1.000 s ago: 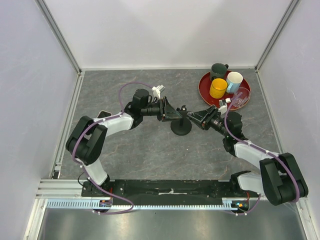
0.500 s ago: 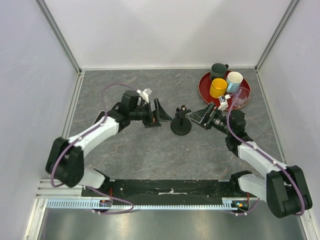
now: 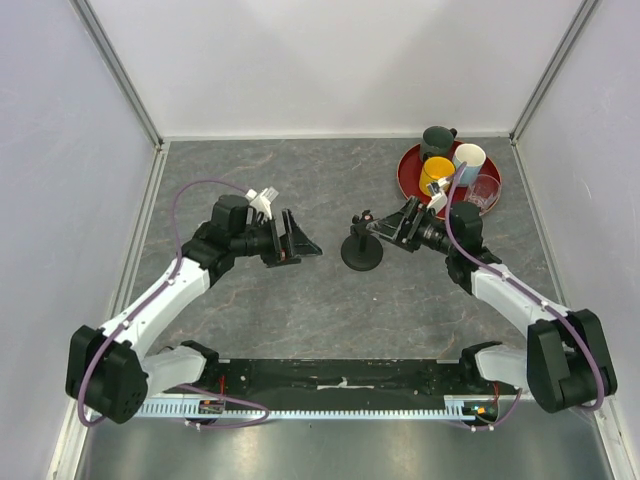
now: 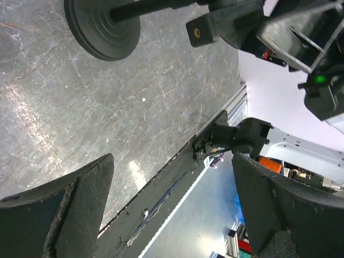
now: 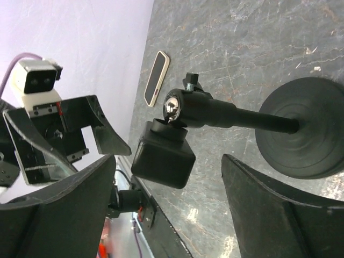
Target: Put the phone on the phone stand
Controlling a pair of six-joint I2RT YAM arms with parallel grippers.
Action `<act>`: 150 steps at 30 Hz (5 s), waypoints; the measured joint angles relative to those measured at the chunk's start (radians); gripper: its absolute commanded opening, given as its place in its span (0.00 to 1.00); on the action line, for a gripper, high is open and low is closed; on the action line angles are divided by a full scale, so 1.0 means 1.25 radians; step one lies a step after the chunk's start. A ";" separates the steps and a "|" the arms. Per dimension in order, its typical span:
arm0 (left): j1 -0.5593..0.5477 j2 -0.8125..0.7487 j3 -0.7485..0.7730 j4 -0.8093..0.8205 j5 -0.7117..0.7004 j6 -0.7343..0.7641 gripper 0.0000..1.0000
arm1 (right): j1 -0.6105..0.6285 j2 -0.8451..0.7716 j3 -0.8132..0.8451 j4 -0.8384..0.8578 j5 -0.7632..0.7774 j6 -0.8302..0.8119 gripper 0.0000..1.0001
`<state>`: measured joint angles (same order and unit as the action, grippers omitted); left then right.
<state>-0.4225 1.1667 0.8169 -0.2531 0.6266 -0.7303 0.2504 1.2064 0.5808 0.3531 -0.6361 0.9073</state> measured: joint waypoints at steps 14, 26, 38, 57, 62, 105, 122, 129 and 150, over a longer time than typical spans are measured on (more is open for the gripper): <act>0.000 -0.118 -0.064 -0.003 0.026 -0.003 0.95 | -0.010 0.108 -0.060 0.268 -0.036 0.212 0.08; 0.000 -0.180 -0.089 -0.006 0.046 -0.010 0.95 | -0.021 0.225 -0.124 0.559 -0.071 0.359 0.00; 0.000 -0.212 -0.090 -0.032 0.048 -0.010 0.97 | -0.023 0.267 -0.146 0.663 -0.073 0.403 0.36; 0.000 -0.177 0.212 -0.403 -0.481 0.141 1.00 | -0.021 0.119 -0.145 0.478 -0.100 0.302 0.98; 0.044 -0.048 0.236 -0.461 -0.725 0.181 1.00 | -0.029 -0.052 -0.138 0.229 -0.060 0.135 0.98; 0.599 0.479 0.182 -0.161 -0.165 0.085 1.00 | -0.033 -0.434 -0.085 -0.320 0.016 -0.235 0.98; 0.359 0.393 0.214 -0.413 -0.522 0.046 1.00 | -0.033 -0.428 -0.085 -0.320 0.016 -0.233 0.98; 0.321 0.478 0.327 -0.477 -0.564 0.046 1.00 | -0.033 -0.428 -0.085 -0.320 0.016 -0.232 0.98; 0.314 0.606 0.408 -0.511 -0.556 0.037 1.00 | -0.033 -0.434 -0.085 -0.334 0.016 -0.233 0.98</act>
<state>-0.0296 1.9244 1.3266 -0.8921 -0.0681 -0.6842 0.2092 0.6640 0.4744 -0.0650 -0.6159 0.6167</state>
